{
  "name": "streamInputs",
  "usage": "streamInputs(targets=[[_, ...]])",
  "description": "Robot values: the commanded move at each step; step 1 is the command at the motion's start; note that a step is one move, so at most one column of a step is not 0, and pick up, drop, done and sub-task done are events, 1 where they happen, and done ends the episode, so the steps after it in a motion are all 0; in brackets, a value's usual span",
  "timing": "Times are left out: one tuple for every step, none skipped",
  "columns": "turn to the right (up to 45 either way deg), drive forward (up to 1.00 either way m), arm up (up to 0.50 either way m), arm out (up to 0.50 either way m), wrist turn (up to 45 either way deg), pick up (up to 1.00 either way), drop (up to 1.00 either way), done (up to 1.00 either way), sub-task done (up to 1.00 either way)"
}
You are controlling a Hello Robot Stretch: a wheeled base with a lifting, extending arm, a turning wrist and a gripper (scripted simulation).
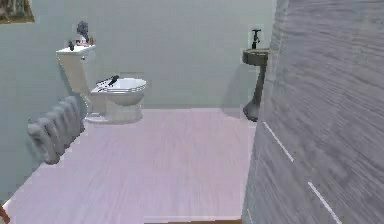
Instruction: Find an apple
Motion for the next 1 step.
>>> streamInputs(targets=[[0.0, 0.40, 0.00, 0.00, 0.0, 0.00, 0.00, 0.00, 0.00]])
